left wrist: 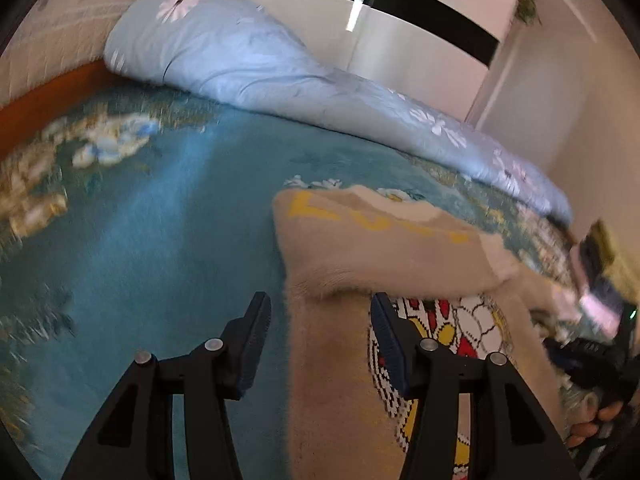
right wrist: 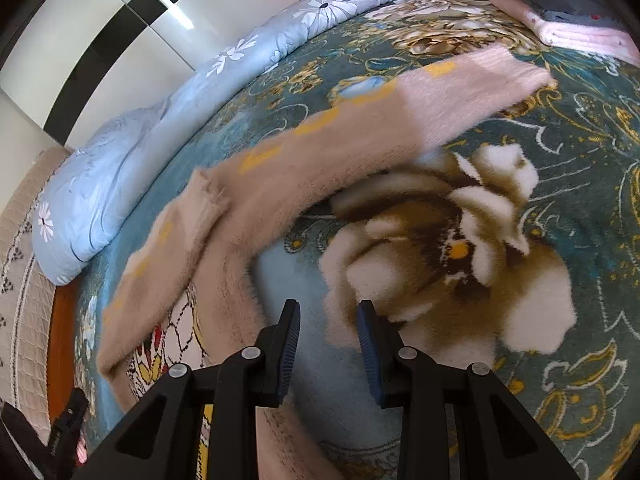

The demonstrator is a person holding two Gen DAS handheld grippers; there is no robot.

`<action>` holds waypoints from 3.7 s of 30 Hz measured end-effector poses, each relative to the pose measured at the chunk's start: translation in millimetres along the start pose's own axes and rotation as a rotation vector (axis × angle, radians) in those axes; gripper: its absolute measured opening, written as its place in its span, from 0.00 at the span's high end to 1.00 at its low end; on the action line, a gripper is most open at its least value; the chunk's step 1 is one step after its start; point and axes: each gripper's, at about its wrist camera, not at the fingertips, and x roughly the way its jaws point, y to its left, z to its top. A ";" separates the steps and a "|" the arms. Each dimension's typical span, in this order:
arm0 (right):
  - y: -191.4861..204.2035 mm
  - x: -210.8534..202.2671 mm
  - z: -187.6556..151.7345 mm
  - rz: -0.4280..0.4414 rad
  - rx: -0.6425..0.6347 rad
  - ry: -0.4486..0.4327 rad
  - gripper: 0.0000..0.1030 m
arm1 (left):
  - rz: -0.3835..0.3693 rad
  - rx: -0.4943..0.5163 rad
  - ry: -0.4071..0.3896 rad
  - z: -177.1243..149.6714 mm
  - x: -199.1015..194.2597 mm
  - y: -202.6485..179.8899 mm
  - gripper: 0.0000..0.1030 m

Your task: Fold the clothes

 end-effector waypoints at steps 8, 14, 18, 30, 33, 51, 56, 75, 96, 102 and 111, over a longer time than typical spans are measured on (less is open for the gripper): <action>-36.6 -9.2 15.6 0.154 0.198 -0.069 0.61 | -0.094 -0.082 -0.006 -0.6 3.9 17.9 0.48; -93.1 -29.0 47.7 0.225 0.408 -0.195 0.53 | -0.113 -0.179 -0.013 1.2 0.7 39.0 0.48; -124.2 -27.3 72.4 0.205 0.513 -0.209 0.53 | -0.114 -0.217 -0.023 2.8 -0.9 47.0 0.48; -155.4 5.9 106.6 0.201 0.639 -0.181 0.75 | -0.119 -0.248 -0.012 1.2 0.7 53.9 0.48; -152.7 4.6 115.1 0.166 0.598 -0.184 0.89 | -0.120 -0.257 -0.018 2.1 -1.0 56.3 0.48; 124.3 -100.4 110.4 0.088 -0.312 -0.441 0.91 | -0.158 -0.360 -0.030 4.2 -9.9 75.9 0.48; 201.0 -72.8 62.0 0.052 -0.556 -0.391 0.91 | -0.174 -0.382 -0.030 4.5 -11.2 78.7 0.48; 266.5 66.8 -72.6 -0.151 -0.995 -0.129 0.91 | -0.200 -0.443 -0.022 6.8 -10.7 87.9 0.48; 289.6 39.0 -83.6 -0.101 -1.002 -0.103 0.78 | -0.200 -0.433 0.018 3.4 -5.7 82.5 0.48; 307.7 0.4 -93.1 0.058 -1.035 -0.108 0.78 | -0.194 -0.433 0.016 2.1 -6.6 83.4 0.48; 224.3 -30.9 -16.9 0.012 -0.803 -0.166 0.76 | -0.206 -0.390 0.033 2.7 -3.9 73.4 0.48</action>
